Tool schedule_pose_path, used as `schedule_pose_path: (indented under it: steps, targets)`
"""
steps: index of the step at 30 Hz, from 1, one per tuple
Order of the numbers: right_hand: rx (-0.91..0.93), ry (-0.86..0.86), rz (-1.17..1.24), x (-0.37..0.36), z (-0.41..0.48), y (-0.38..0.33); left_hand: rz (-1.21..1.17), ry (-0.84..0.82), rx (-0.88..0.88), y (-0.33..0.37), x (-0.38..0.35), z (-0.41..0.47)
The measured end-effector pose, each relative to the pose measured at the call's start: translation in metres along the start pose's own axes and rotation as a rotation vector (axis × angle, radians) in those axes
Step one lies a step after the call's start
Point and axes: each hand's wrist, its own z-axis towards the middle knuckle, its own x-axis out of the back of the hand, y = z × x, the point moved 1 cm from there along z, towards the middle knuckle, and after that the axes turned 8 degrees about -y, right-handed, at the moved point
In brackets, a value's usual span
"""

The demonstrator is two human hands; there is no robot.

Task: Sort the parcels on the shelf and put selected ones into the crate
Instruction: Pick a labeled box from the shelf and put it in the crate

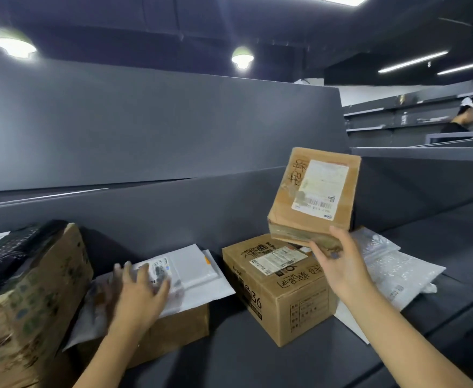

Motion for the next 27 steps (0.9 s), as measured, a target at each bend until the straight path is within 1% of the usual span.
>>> schedule_pose_path:
  steps: [1,2,3,4,6,7,10,13,14,15,16,18,20,21,23,25,27]
  targets:
    - [-0.031,-0.071,0.027,-0.008,-0.008,0.007,-0.016,0.051,-0.077,0.013,0.002,-0.011]
    - [-0.049,-0.114,0.039,-0.016,-0.017,0.017,-0.064,0.057,-0.160,0.030,0.004,-0.022]
    - [-0.061,-0.138,0.056,-0.027,-0.028,0.027,-0.207,0.009,-0.202,0.051,0.007,-0.036]
    - [-0.073,-0.160,0.068,-0.036,-0.038,0.039,-0.432,-0.113,-0.207,0.073,0.013,-0.049]
    - [-0.097,-0.205,0.076,-0.050,-0.058,0.062,-0.928,-0.390,-0.175,0.106,0.018,-0.065]
    - [-0.110,-0.244,0.036,-0.055,-0.069,0.073,-1.100,-0.445,-0.163,0.111,0.015,-0.068]
    - [-0.172,-0.363,-0.134,-0.059,-0.100,0.102,-1.431,-0.461,-0.083,0.102,0.009,-0.068]
    - [-0.280,-0.460,-0.274,-0.050,-0.121,0.121,-1.652,-0.577,0.010,0.075,0.016,-0.073]
    - [-0.299,-0.504,-0.299,-0.048,-0.125,0.123,-1.682,-0.590,0.041,0.066,0.020,-0.075]
    - [-0.299,-0.511,-0.297,-0.046,-0.125,0.123,-1.671,-0.541,0.058,0.057,0.025,-0.076]
    - [-0.274,-0.473,-0.282,-0.045,-0.123,0.121,-1.630,-0.467,0.045,0.049,0.031,-0.076]
    - [-0.174,-0.379,-0.225,-0.044,-0.114,0.107,-1.583,-0.330,-0.003,0.040,0.042,-0.080]
    - [-0.054,-0.374,-0.169,-0.046,-0.107,0.088,-1.579,-0.280,-0.020,0.038,0.048,-0.086]
    - [-0.017,-0.375,-0.169,-0.045,-0.105,0.078,-1.581,-0.285,-0.009,0.039,0.050,-0.089]
    - [0.004,-0.350,-0.268,-0.043,-0.107,0.062,-1.573,-0.326,0.022,0.036,0.049,-0.093]
    - [-0.017,-0.373,-0.432,-0.037,-0.113,0.048,-1.538,-0.394,0.026,0.035,0.043,-0.095]
    - [-0.080,-0.415,-0.561,-0.026,-0.122,0.038,-1.489,-0.467,0.003,0.038,0.032,-0.097]
